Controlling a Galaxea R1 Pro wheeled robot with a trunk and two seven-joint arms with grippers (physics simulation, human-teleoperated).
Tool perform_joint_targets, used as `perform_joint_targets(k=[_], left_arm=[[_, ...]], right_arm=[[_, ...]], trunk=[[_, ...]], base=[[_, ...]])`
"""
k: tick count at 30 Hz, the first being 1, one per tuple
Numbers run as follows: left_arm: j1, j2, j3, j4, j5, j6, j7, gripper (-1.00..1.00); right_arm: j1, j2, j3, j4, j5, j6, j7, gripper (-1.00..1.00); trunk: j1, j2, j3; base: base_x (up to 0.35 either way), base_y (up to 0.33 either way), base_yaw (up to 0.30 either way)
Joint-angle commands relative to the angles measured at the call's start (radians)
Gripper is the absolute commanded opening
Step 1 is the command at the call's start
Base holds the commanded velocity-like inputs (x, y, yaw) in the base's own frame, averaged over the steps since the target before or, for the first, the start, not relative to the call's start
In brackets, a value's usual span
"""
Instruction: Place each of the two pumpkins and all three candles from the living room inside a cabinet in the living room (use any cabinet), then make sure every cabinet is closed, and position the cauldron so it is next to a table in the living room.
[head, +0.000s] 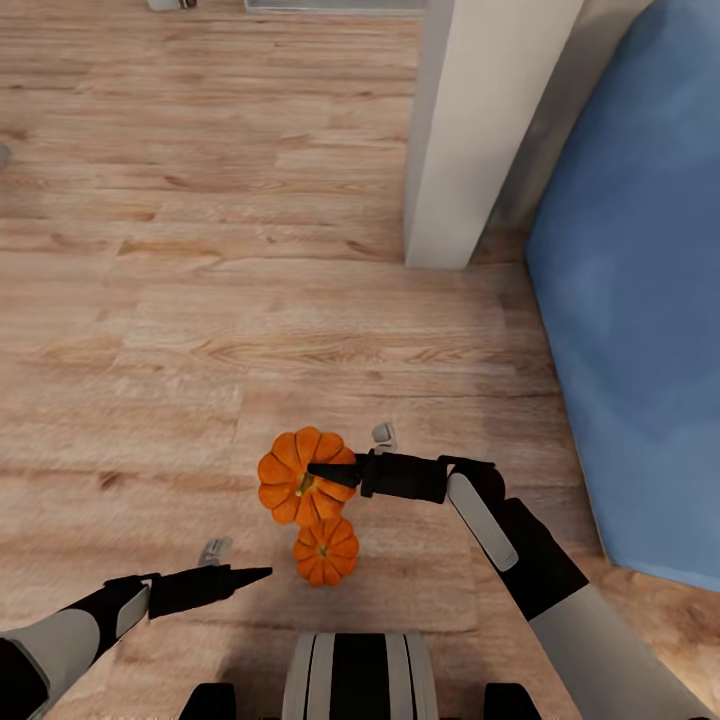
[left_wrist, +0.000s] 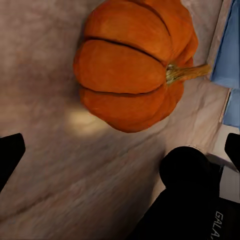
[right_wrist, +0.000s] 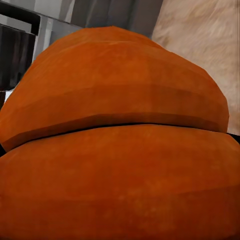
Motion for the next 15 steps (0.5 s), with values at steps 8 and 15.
perform_joint_targets(k=[8, 15], left_arm=[[-0.043, -0.003, -0.002, -0.069, 0.002, -0.002, 0.135, 1.00], [-0.044, -0.036, -0.001, -0.110, 0.002, -0.004, 0.163, 1.00]], right_arm=[[0.000, 0.002, 0.000, 0.000, -0.004, 0.001, 0.000, -1.00], [0.000, 0.001, -0.001, 0.001, -0.005, 0.000, 0.003, -1.00]], trunk=[[0.004, -0.002, -0.031], [0.007, -0.004, -0.058]], base=[[0.000, 0.000, 0.000], [0.000, 0.000, 0.000]])
